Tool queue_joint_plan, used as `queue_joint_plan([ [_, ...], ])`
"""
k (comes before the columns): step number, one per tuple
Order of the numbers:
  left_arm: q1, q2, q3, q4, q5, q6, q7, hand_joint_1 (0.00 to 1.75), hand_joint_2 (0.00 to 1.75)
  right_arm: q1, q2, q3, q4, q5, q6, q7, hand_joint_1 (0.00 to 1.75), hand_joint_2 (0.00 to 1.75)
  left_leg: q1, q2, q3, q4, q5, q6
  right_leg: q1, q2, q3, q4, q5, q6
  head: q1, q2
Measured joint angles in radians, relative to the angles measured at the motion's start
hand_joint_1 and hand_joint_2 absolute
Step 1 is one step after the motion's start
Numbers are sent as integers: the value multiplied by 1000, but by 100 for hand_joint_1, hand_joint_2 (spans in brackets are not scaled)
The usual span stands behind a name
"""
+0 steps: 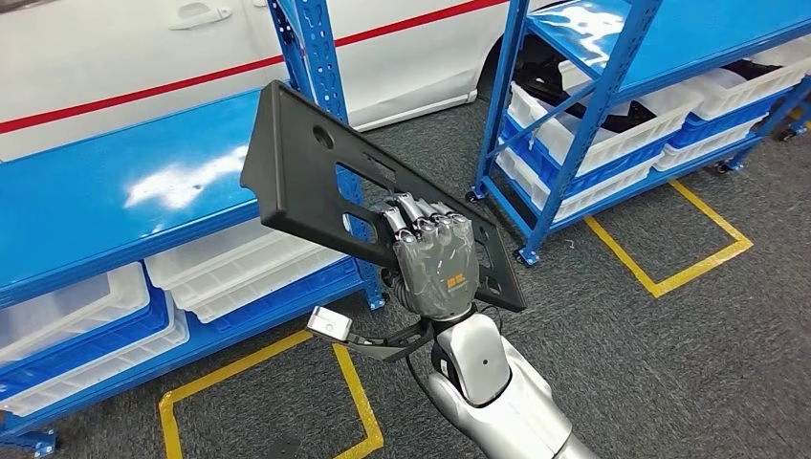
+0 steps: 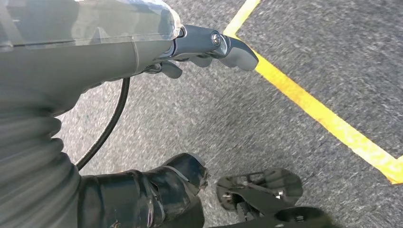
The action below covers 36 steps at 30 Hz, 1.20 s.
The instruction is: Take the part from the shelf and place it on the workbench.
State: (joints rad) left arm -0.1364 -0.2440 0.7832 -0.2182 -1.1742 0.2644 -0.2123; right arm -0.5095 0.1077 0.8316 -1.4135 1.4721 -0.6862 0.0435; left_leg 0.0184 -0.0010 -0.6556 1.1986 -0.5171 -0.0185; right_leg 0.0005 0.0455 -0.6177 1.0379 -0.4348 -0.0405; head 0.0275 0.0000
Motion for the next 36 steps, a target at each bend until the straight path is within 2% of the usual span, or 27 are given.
queue_joint_plan([
  [2,-1,3,0,0,0,0,0,0,175,1,0,0,-2,-1,0,0,175,175,-2,-32,62,-134,52,14,1,15,-3,3,1,3,0,0],
  [3,-2,4,0,0,0,0,-1,0,175,1,0,0,-3,-2,0,0,175,175,-4,-44,78,-172,60,19,0,21,-6,4,2,7,0,0],
  [4,-3,6,0,0,1,-1,-1,0,175,1,0,0,-4,-4,1,-1,175,175,-5,-49,83,-185,58,21,-2,26,-10,4,5,12,0,0],
  [5,-4,5,-1,0,1,-1,-2,0,175,2,1,0,-4,-8,1,-1,175,175,-7,-44,85,-191,60,22,-5,33,-12,2,7,18,-1,0],
  [6,-4,5,-1,0,1,-1,-2,0,175,3,1,-1,-4,-10,1,-1,175,175,-4,-37,87,-196,64,25,-6,32,-14,3,7,24,-1,0],
  [7,-5,5,-2,0,1,-1,-3,0,175,4,0,-1,-4,-13,1,-2,175,175,-2,-30,91,-203,69,29,-5,22,-17,11,0,29,-1,0],
  [9,-5,4,-3,0,1,-2,-3,0,175,4,0,-2,-4,-14,1,-2,175,175,2,-13,96,-214,75,36,-4,-12,-49,83,-46,38,0,0],
  [11,-4,4,-4,0,2,-2,-4,0,175,5,0,-2,-3,-16,1,-2,175,175,1,4,96,-213,74,38,-9,-33,-112,213,-108,47,0,0],
  [12,-3,4,-5,0,2,-2,-3,0,175,7,-1,-2,-3,-19,1,-3,175,175,1,12,95,-211,73,38,-12,-35,-135,261,-122,51,0,0],
  [13,-3,4,-5,0,2,-2,-3,0,175,9,-1,-2,-2,-22,1,-4,175,175,2,20,95,-209,71,37,-15,-37,-141,275,-118,54,0,0],
  [14,-2,4,-5,0,2,-2,-3,0,175,11,-2,-4,-2,-26,0,-7,175,175,2,27,95,-207,68,35,-18,-41,-126,246,-94,56,0,0],
  [16,-3,4,-6,0,2,-2,-3,0,175,12,-1,-7,-1,-31,0,-12,175,175,4,40,96,-200,61,27,-20,-60,-55,113,-36,56,0,0],
  [17,-3,5,-6,0,2,-1,-3,0,175,12,-1,-9,-1,-32,0,-13,175,175,2,44,96,-195,57,21,-17,-68,-26,55,-18,52,0,0],
  [18,-3,5,-6,0,2,-1,-3,0,175,12,-1,-11,-1,-32,-1,-14,175,175,0,47,95,-191,54,15,-14,-73,-10,23,-12,46,0,0],
  [20,-3,5,-6,0,6,0,-4,0,175,13,-1,-16,-1,-33,-1,-15,175,175,-2,54,95,-190,52,2,-7,-65,-10,14,-12,34,-1,0],
  [21,-3,5,-6,0,8,1,-4,0,175,13,-1,-19,-1,-33,-1,-15,175,175,0,56,95,-191,50,-4,-9,-60,-10,13,-11,28,-1,0],
  [23,-2,6,-6,0,12,1,-6,0,175,13,-1,-25,-1,-34,-1,-15,175,175,3,43,85,-163,24,-13,-13,-51,-8,7,-7,14,-1,0],
  [24,-1,6,-6,0,12,1,-7,0,175,13,-1,-27,-1,-35,-1,-15,175,175,4,31,67,-120,-4,-15,-14,-47,-7,5,-5,9,-1,0],
  [26,2,6,-6,0,13,0,-8,0,175,15,-1,-30,-1,-41,-1,-17,175,175,4,14,5,17,-69,-16,-11,-37,-8,4,-5,2,-1,0],
  [27,5,6,-6,0,13,0,-8,0,175,17,-1,-31,0,-45,-1,-17,175,175,4,11,-24,76,-87,-16,-9,-30,-8,5,-5,1,-1,0],
  [28,9,6,-6,0,13,0,-7,0,175,19,-1,-32,0,-48,-1,-18,175,175,4,10,-39,105,-86,-14,-6,-22,-8,6,-5,0,-1,0],
  [29,11,6,-6,0,14,0,-7,0,175,21,0,-33,0,-50,-1,-18,175,175,3,8,-34,88,-64,-11,-4,-13,-8,7,-5,0,-1,0],
  [31,12,7,-6,0,14,0,-7,0,175,22,0,-35,0,-53,-1,-19,175,175,2,-6,22,-40,9,0,-3,4,-6,9,-5,0,-1,0],
  [32,12,8,-6,0,13,0,-6,0,175,22,0,-35,0,-57,-1,-21,175,175,1,-19,52,-106,35,6,-2,11,-7,10,-5,2,-1,0],
  [33,11,8,-6,0,13,0,-6,0,175,21,0,-36,0,-62,-1,-25,175,175,0,-29,73,-152,48,11,-3,18,-10,11,-3,5,-1,0],
  [34,10,9,-6,0,12,1,-5,0,175,21,0,-36,1,-68,-1,-29,175,175,-2,-37,83,-176,50,14,-4,23,-13,11,-1,9,-1,0],
  [36,8,10,-6,0,12,1,-4,0,175,22,1,-37,2,-79,-1,-39,175,175,-4,-31,86,-187,52,18,-5,33,-17,6,5,21,-1,0],
])
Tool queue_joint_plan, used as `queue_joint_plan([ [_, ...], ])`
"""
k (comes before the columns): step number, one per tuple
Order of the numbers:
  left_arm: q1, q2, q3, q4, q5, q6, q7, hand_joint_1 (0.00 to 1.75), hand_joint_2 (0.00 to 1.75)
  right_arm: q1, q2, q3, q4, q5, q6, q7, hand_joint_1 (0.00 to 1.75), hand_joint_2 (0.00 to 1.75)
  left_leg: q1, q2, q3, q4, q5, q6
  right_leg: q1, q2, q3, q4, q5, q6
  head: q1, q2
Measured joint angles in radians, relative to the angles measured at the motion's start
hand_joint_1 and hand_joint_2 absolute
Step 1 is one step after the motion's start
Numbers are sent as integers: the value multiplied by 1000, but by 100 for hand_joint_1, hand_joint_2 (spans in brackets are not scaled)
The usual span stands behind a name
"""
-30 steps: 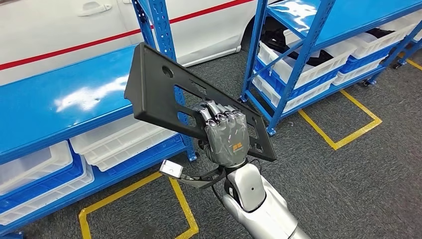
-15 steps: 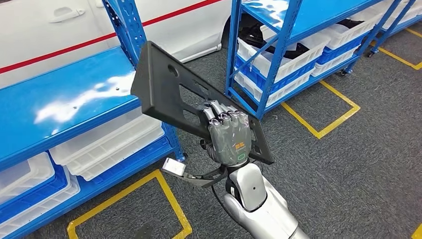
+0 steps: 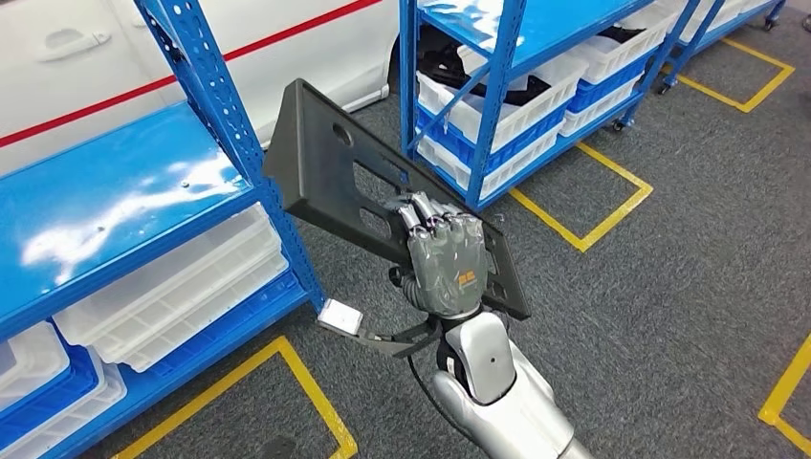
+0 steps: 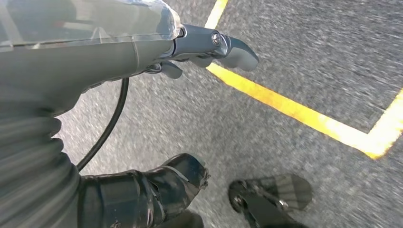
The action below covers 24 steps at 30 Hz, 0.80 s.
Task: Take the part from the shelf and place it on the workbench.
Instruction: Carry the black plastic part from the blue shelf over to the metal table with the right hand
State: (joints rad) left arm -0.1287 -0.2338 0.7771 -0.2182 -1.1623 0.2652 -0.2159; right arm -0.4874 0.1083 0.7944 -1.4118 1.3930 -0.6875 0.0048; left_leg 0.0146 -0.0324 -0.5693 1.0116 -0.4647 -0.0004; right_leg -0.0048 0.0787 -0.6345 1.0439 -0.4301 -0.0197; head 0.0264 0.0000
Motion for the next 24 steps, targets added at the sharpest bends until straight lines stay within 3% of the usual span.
queue_joint_plan([
  [2,-2,-1,0,0,-1,0,1,0,175,1,0,-3,-1,-10,-1,-10,175,175,4,14,8,-17,10,8,1,-19,-4,10,-9,10,1,0],
  [3,-2,-1,0,0,-2,0,1,0,175,1,0,-5,-1,-13,-2,-14,175,175,6,21,12,-25,15,13,2,-36,-16,38,-28,14,1,0],
  [4,-3,-2,0,0,-2,0,1,0,175,2,-1,-6,-2,-16,-2,-16,175,175,7,29,14,-29,18,16,1,-55,-39,90,-59,17,1,0],
  [6,-2,-3,0,0,-2,0,1,0,175,4,-1,-8,-3,-19,-2,-18,175,175,6,45,14,-28,17,19,-4,-68,-99,215,-117,24,1,0],
  [7,-1,-2,0,0,-2,0,2,0,175,6,-2,-8,-3,-20,-2,-19,175,175,6,53,13,-26,16,19,-6,-69,-119,256,-127,27,2,0],
  [8,-1,-2,0,0,-2,0,2,0,175,8,-2,-9,-3,-21,-2,-19,175,175,6,61,13,-25,14,18,-8,-71,-119,257,-117,29,2,0],
  [9,-1,-3,0,0,-2,0,2,0,175,9,-3,-10,-3,-23,-2,-20,175,175,6,68,13,-22,12,16,-10,-75,-100,222,-91,29,2,0],
  [11,-1,-3,0,0,-2,0,2,0,175,10,-3,-12,-3,-28,-2,-24,175,175,4,80,14,-16,5,9,-7,-99,-29,91,-36,24,2,0],
  [13,-2,-3,0,0,-1,2,2,0,175,13,-2,-12,-5,-39,-2,-33,175,175,0,89,14,-9,-3,-3,-1,-116,12,11,-18,13,1,0],
  [16,0,-2,0,0,2,7,0,0,175,38,2,-12,-16,-49,-3,-57,175,175,0,97,17,-6,-11,-20,1,-102,13,0,-19,-3,1,0],
  [18,1,-2,0,0,3,8,-2,0,175,57,8,-12,-28,-47,-3,-68,175,175,3,76,3,32,-44,-28,-2,-91,15,-4,-16,-14,1,0],
  [21,5,0,0,0,3,8,-4,0,175,71,19,-12,-33,-45,-3,-72,175,175,5,44,-82,216,-134,-32,-1,-71,16,-5,-16,-23,0,0],
  [22,7,1,0,0,3,8,-4,0,175,75,19,-12,-34,-48,-3,-73,175,175,5,42,-108,266,-146,-32,1,-63,16,-4,-17,-24,0,0],
  [23,9,1,0,0,3,8,-5,0,175,79,20,-12,-34,-52,-3,-75,175,175,5,41,-119,281,-138,-31,2,-53,17,-3,-17,-25,0,0],
  [24,11,2,0,0,3,8,-5,0,175,82,20,-12,-34,-55,-3,-78,175,175,5,40,-110,255,-110,-28,3,-43,18,-2,-18,-25,0,0],
])
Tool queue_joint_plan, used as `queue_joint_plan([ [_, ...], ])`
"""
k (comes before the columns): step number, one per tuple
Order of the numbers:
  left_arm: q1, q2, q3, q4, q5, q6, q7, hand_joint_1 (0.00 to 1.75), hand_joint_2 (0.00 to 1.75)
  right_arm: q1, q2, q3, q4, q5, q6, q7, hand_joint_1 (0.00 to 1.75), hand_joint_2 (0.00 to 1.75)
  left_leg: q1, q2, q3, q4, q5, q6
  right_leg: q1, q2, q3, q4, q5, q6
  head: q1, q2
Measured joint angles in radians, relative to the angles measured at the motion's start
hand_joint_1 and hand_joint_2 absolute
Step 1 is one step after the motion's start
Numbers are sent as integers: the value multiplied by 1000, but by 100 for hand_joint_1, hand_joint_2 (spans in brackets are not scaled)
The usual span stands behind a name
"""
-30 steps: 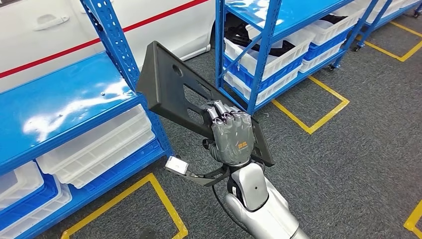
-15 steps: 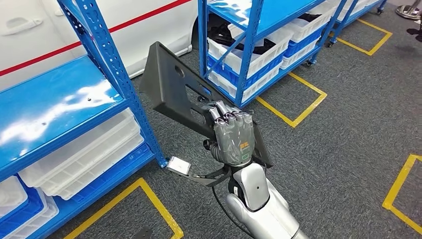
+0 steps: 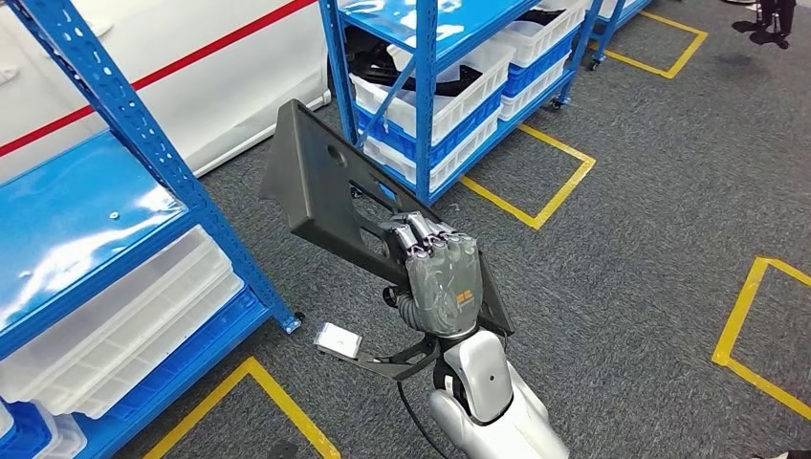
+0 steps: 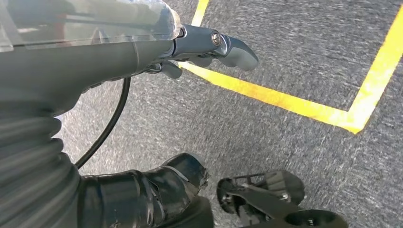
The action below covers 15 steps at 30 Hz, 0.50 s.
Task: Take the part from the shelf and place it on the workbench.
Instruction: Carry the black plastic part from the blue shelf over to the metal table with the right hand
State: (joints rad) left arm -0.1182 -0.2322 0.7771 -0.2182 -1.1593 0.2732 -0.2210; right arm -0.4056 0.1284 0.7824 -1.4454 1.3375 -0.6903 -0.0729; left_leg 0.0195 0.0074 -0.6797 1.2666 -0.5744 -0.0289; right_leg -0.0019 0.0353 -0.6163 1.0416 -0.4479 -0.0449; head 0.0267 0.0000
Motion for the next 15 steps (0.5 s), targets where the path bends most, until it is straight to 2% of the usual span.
queue_joint_plan([
  [2,1,1,0,0,0,0,-1,0,175,2,2,0,0,-5,0,-3,175,175,0,-21,56,-132,76,10,0,20,3,2,-2,1,0,0],
  [3,1,2,0,0,0,0,-1,0,175,2,3,0,0,-6,0,-4,175,175,0,-36,82,-192,100,15,0,28,2,4,-2,4,0,0],
  [4,1,2,0,0,0,0,-1,0,175,2,4,0,0,-6,0,-5,175,175,-1,-48,99,-231,111,19,-1,36,-1,5,-1,8,0,0],
  [5,0,3,0,0,-1,-1,-1,0,175,2,4,0,0,-6,0,-5,175,175,-3,-55,105,-246,108,22,-2,42,-4,4,0,13,0,0],
  [7,-2,4,0,0,-2,-3,-1,0,175,4,4,-1,-1,-6,-1,-6,175,175,-2,-46,109,-259,111,28,-5,50,-8,2,3,25,-1,0],
  [9,-3,4,1,0,-4,-4,0,0,175,4,4,-2,-2,-8,-1,-10,175,175,1,-31,117,-274,119,39,-2,26,-19,26,-16,35,0,0],
  [11,-2,5,1,0,-6,-5,0,0,175,5,4,-2,-2,-10,-1,-15,175,175,0,-14,121,-280,122,46,-2,-10,-65,126,-73,41,1,0],
  [12,-1,5,1,0,-7,-6,0,0,175,6,4,-2,-2,-10,-1,-17,175,175,-1,-6,121,-279,121,49,-4,-18,-96,192,-102,44,1,0],
  [13,0,6,1,0,-7,-7,0,0,175,9,4,-2,-2,-11,-1,-18,175,175,-1,3,121,-278,120,49,-6,-22,-121,246,-120,47,1,0],
  [14,1,8,1,0,-8,-8,0,0,175,11,4,-2,-2,-12,-1,-19,175,175,-1,11,121,-276,118,49,-8,-25,-133,269,-120,49,1,0],
  [15,2,9,1,0,-9,-9,0,0,175,13,4,-3,-2,-12,-1,-20,175,175,-1,19,121,-275,117,48,-10,-28,-123,250,-100,49,1,0],
])
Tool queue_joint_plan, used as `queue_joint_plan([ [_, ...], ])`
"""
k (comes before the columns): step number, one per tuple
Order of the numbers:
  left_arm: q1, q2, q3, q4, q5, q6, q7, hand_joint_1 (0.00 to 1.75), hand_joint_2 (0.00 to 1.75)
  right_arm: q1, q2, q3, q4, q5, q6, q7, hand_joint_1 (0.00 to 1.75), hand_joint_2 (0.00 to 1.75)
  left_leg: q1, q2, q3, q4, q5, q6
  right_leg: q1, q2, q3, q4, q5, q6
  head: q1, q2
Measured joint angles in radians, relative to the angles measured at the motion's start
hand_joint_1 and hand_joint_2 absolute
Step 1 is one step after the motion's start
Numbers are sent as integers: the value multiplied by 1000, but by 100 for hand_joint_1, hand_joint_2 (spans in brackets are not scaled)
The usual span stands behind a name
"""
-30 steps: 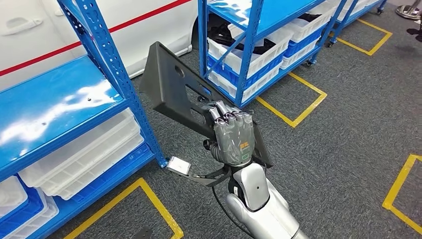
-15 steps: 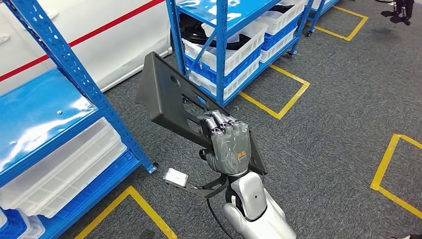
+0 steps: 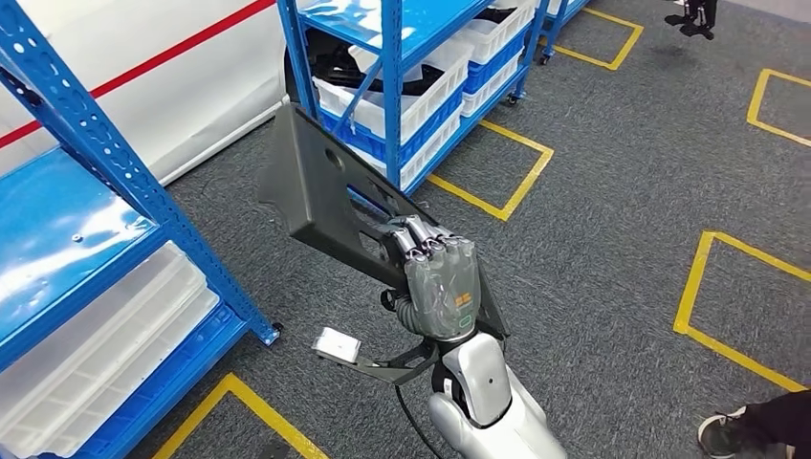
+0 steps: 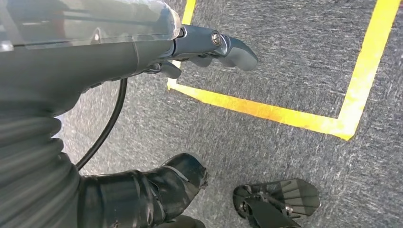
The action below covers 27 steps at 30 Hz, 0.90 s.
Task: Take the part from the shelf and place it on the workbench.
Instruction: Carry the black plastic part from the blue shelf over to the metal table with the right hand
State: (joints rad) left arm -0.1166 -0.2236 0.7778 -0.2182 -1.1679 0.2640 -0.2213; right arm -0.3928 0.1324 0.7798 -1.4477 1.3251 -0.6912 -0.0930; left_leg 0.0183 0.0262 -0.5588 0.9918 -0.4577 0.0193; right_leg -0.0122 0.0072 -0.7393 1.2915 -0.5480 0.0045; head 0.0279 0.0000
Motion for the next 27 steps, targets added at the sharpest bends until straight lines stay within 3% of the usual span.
queue_joint_plan([
  [2,-1,1,0,0,-4,-2,0,0,175,1,0,0,-1,-1,0,-2,175,175,0,13,1,6,-6,-5,-1,-21,64,-124,59,-3,0,0],
  [4,-3,1,0,0,-6,-4,0,0,175,1,1,0,-4,-5,0,-5,175,175,-3,22,1,14,-13,-16,6,-42,116,-225,88,-11,0,0],
  [5,-3,1,0,0,-6,-4,0,0,175,1,2,0,-5,-8,0,-6,175,175,-5,27,1,16,-15,-21,11,-46,124,-242,86,-15,0,0],
  [7,-5,1,0,0,-6,-5,0,0,175,1,3,0,-7,-12,0,-8,175,175,-5,38,3,15,-17,-33,14,-31,125,-244,89,-26,-1,0],
  [9,-6,2,0,0,-6,-5,0,0,175,1,6,0,-9,-12,0,-9,175,175,-2,28,-3,36,-39,-42,9,-19,128,-253,96,-38,-1,0],
  [10,-6,2,0,0,-6,-5,0,0,175,1,8,0,-10,-12,0,-9,175,175,-1,15,-18,72,-63,-46,6,-14,130,-257,99,-44,-1,0],
  [12,-5,2,0,0,-6,-5,0,0,175,1,12,0,-11,-12,0,-10,175,175,1,-10,-75,200,-128,-50,8,-3,129,-258,100,-50,-2,0],
  [14,-3,2,0,0,-6,-5,0,0,175,3,13,0,-11,-13,0,-10,175,175,1,-17,-122,297,-153,-51,11,13,128,-256,100,-51,-2,0],
  [15,-2,2,0,0,-6,-5,0,0,175,4,13,0,-11,-13,0,-10,175,175,1,-18,-122,291,-136,-49,12,22,128,-254,100,-51,-2,0],
  [16,-1,2,0,0,-6,-5,0,0,175,4,13,0,-11,-15,0,-10,175,175,1,-20,-102,245,-102,-46,12,31,128,-253,100,-51,-2,0],
  [18,-2,2,0,0,-7,-5,0,0,175,4,14,0,-11,-21,0,-12,175,175,0,-44,-40,106,-36,-38,13,48,128,-249,100,-48,-1,0],
  [20,-3,2,0,0,-8,-5,2,0,175,3,15,0,-11,-30,0,-16,175,175,-2,-67,-5,26,-16,-31,11,62,121,-248,102,-41,-1,0],
  [22,-5,2,0,0,-8,-5,5,0,175,3,15,0,-11,-37,0,-21,175,175,-5,-63,-1,15,-15,-24,8,75,115,-251,109,-29,-2,0],
  [24,-5,1,0,0,-8,-5,8,0,175,3,15,-1,-11,-41,0,-24,175,175,-1,-48,4,0,-5,-11,9,65,108,-240,99,-18,-1,0],
  [25,-5,1,0,0,-8,-5,8,0,175,2,15,-2,-11,-43,0,-26,175,175,0,-39,7,-8,0,-4,11,50,94,-209,78,-14,0,0],
  [27,-3,1,0,0,-8,-5,7,0,175,2,14,-2,-11,-45,0,-30,175,175,-1,-24,8,-13,3,3,10,16,42,-95,15,-8,2,0],
])
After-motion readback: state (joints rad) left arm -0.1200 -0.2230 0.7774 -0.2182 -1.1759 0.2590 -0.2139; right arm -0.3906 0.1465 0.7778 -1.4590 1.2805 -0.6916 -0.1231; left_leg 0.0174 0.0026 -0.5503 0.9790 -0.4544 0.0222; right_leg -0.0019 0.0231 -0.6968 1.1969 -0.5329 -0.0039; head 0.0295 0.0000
